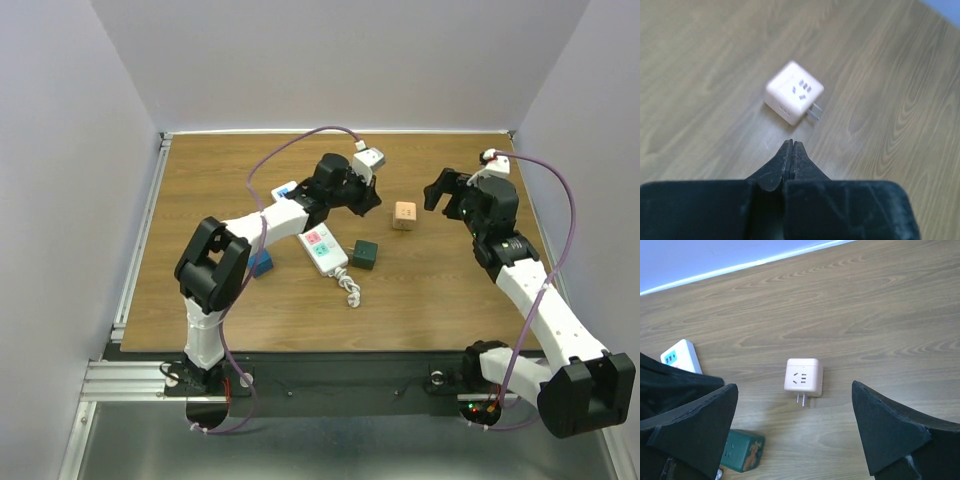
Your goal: Insert the plug
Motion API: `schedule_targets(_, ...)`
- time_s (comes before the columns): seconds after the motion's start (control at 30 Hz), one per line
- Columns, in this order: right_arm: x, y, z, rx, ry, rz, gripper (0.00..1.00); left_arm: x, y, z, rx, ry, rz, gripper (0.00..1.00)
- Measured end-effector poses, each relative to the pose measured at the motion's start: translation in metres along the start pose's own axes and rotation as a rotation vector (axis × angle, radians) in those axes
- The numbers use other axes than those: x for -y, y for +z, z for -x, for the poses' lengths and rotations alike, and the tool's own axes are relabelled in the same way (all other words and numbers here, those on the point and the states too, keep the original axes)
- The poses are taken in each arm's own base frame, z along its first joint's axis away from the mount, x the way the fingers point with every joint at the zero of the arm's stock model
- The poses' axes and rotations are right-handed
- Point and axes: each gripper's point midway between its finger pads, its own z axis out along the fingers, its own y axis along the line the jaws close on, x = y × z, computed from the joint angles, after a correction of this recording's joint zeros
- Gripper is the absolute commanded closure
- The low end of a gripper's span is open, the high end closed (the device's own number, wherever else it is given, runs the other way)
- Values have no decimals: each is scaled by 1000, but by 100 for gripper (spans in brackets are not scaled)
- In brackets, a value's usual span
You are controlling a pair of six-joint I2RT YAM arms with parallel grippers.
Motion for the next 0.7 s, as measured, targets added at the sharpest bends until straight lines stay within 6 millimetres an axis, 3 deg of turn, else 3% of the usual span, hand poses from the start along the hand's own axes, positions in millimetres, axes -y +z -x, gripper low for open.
schedule_targets(0.1,2,0,-2,-9,-2,-6,0,-2,-8,22,50,-23,14,79)
schedule_targets(0.13,2,0,-2,-9,-1,-7,0,-1,-7,24,54,-34,17,64)
schedule_targets(0.23,7,0,-1,-3,11,-31,0,9,9,20,42,-68,31,48)
schedule_targets(0.4,20,0,-1,6,51,-105,0,24,39,-6,-12,-174,82,31)
schedule_targets(0.5,27,-1,1,18,75,-144,0,25,52,-20,-34,-237,129,14)
schedule_targets(0.6,30,-1,3,26,89,-160,0,19,61,-28,-45,-279,207,12)
schedule_targets(0.7,31,-1,3,29,96,-165,0,10,72,-20,-20,-300,284,9)
